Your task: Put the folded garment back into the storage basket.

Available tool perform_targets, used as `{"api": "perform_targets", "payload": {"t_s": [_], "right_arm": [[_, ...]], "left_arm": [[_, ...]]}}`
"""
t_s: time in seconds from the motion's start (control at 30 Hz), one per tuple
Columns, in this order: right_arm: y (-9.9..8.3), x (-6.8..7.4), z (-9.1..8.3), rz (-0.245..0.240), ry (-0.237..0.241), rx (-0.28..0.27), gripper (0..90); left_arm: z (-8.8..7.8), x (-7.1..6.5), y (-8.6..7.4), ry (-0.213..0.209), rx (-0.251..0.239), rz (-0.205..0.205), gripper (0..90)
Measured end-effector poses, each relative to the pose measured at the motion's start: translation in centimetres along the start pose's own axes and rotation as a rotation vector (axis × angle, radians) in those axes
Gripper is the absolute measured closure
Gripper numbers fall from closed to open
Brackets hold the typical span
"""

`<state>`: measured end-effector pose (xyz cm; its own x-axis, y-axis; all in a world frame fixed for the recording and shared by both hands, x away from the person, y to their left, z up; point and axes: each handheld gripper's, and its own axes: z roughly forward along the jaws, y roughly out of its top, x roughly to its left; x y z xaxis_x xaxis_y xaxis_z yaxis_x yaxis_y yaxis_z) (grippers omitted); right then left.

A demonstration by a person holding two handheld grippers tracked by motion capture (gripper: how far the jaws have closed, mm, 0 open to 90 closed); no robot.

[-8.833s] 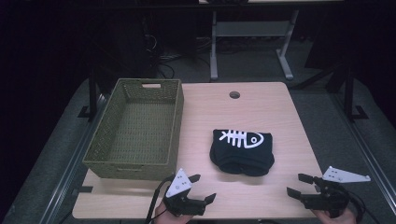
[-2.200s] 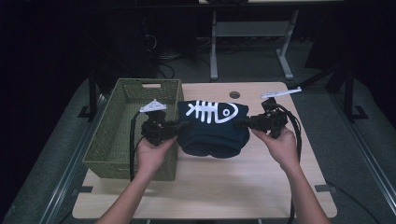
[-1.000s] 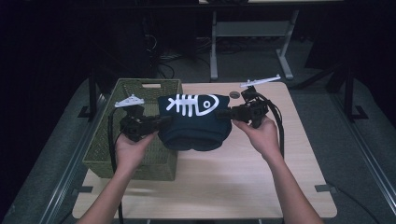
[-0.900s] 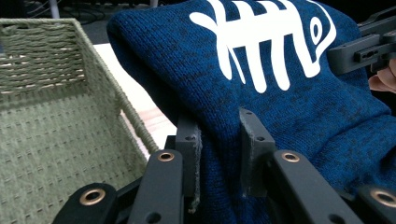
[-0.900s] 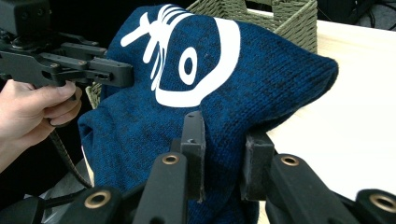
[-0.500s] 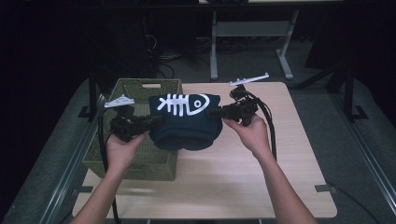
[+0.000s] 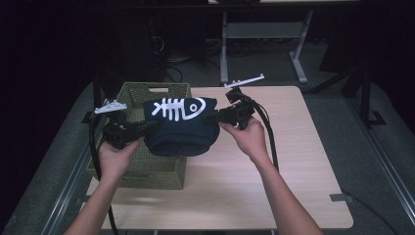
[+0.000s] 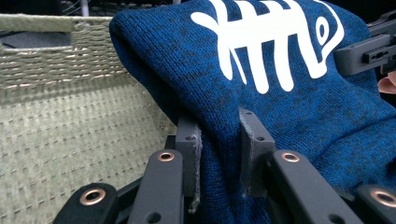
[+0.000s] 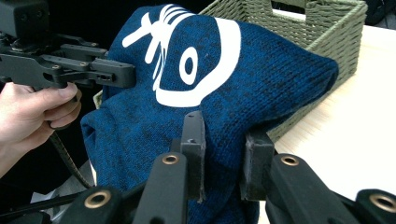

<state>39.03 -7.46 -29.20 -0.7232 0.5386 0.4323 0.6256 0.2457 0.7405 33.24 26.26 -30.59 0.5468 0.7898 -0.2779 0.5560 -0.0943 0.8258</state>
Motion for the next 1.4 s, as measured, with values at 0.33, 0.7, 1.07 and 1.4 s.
{"api": "perform_targets", "payload": {"t_s": [0.33,0.7,1.07,1.4], "right_arm": [[0.8,0.6,2.1,-0.001,0.017,0.002,74.6],[1.4,1.5,3.8,-0.005,0.024,0.005,74.3],[1.9,2.2,5.7,-0.019,0.038,0.018,74.2],[1.9,2.1,6.9,-0.006,0.049,0.022,74.1]], "left_arm": [[-1.3,1.4,0.0,0.030,0.002,-0.010,72.8],[-2.4,2.8,-0.4,0.052,0.005,-0.021,72.7],[-3.4,4.3,-0.9,0.058,0.009,-0.040,72.1],[-3.5,5.2,-1.1,0.070,0.021,-0.056,71.7]]}}
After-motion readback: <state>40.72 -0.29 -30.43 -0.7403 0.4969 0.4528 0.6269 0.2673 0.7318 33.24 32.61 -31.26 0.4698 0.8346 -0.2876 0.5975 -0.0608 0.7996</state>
